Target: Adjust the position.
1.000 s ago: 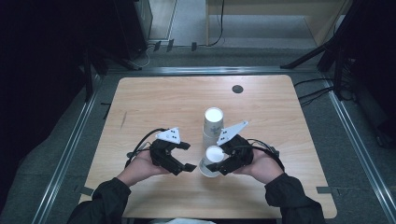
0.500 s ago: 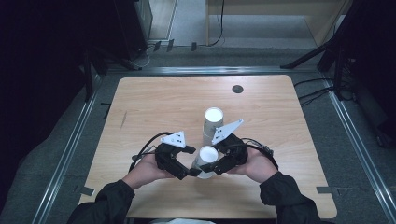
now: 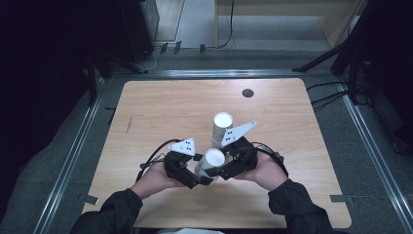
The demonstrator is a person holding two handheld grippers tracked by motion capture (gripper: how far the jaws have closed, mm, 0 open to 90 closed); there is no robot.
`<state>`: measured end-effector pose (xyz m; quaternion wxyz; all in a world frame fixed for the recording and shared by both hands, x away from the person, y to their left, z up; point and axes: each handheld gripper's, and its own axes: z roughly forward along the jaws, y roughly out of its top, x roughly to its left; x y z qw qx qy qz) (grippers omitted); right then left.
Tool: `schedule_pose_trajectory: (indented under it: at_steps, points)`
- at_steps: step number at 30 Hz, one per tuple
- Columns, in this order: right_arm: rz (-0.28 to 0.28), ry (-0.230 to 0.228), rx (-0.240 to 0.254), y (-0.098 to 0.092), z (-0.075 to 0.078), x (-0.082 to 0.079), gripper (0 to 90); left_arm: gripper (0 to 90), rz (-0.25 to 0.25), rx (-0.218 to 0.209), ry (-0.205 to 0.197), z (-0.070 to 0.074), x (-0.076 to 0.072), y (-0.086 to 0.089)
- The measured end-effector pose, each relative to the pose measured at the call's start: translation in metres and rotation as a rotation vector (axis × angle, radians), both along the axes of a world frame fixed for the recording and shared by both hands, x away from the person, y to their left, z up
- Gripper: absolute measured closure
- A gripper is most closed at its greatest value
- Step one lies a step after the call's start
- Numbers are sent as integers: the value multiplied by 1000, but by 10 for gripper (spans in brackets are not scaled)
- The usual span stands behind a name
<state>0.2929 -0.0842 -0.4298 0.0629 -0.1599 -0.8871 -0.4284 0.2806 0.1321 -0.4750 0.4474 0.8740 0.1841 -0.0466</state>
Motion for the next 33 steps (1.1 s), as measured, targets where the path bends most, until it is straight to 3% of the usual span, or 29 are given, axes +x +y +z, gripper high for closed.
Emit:
schedule_pose_trajectory:
  at_steps: [4,16,20,24,28,33]
  points:
    - [-13,10,11,-1,1,1,331,228,0,-1,-24,4,-1,3]
    - [-9,0,13,-2,0,2,317,268,-2,24,-23,4,0,2]
    - [-17,-18,45,-7,4,2,269,267,-9,26,-21,9,1,8]
    - [8,-69,15,-15,3,-2,248,263,-12,42,-22,13,2,16]
    - [2,-72,15,-18,0,-3,253,264,-25,75,-40,19,3,20]
    - [6,-79,-20,-24,-12,-12,257,264,-46,186,-77,22,5,23]
